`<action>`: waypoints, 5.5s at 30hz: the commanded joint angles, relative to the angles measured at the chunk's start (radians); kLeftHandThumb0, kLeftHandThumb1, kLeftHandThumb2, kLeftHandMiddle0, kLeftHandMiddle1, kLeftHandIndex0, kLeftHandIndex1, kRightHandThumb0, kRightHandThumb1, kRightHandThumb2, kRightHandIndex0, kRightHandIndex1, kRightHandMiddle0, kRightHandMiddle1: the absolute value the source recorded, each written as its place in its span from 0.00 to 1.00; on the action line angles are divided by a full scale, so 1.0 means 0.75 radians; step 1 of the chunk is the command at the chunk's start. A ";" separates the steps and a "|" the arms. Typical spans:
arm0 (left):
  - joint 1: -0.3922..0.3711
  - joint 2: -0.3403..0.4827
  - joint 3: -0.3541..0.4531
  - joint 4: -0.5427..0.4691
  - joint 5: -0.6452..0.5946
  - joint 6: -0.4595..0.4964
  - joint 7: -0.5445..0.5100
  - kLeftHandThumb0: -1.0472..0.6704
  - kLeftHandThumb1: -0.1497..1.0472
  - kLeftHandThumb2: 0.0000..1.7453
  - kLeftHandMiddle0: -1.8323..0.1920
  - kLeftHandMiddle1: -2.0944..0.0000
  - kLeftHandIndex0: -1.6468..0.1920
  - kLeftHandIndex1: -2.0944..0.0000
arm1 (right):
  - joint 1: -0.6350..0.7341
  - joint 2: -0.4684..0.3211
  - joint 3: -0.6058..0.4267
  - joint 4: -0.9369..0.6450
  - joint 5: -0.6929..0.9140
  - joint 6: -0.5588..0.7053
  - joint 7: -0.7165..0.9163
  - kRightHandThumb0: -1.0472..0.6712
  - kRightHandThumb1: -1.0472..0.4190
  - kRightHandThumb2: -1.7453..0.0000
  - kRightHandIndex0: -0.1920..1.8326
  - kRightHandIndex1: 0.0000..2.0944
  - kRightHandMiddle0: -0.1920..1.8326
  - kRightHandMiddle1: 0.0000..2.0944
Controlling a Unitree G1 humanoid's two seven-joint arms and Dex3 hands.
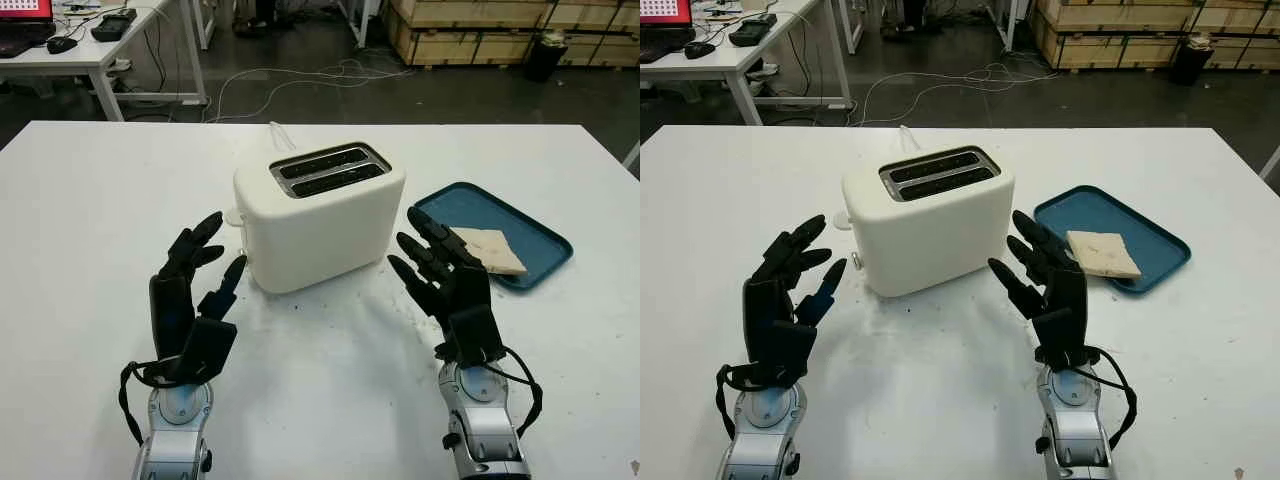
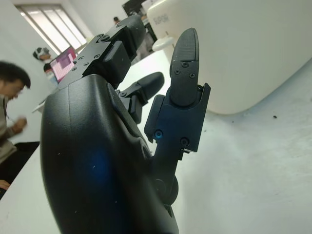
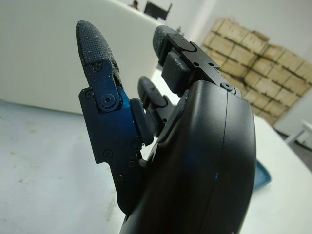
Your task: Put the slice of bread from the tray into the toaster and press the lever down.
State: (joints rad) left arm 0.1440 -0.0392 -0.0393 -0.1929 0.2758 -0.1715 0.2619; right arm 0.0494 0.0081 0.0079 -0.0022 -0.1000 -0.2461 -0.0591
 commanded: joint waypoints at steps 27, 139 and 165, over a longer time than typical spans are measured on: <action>-0.022 -0.014 -0.030 -0.012 0.016 0.001 0.011 0.35 0.89 0.12 0.75 0.49 0.61 0.86 | -0.229 -0.789 -0.090 0.283 -0.792 -0.078 -0.189 0.24 0.19 1.00 0.29 0.00 0.31 0.00; -0.032 -0.007 -0.043 0.022 0.029 -0.082 0.020 0.36 0.89 0.09 0.74 0.49 0.62 0.84 | -0.775 -0.932 0.557 0.906 -1.105 0.307 -0.631 0.32 0.09 0.66 0.58 0.83 0.36 0.83; -0.035 -0.002 -0.039 0.021 0.032 -0.083 0.020 0.36 0.89 0.10 0.74 0.51 0.62 0.84 | -1.100 -0.989 0.312 1.096 -0.738 -0.116 -0.312 0.29 0.09 0.71 0.54 0.83 0.39 0.83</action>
State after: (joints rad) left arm 0.1252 -0.0376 -0.0656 -0.1812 0.2959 -0.2175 0.2736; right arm -0.7133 -0.7135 0.2751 0.8037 -0.7085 -0.2889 -0.3317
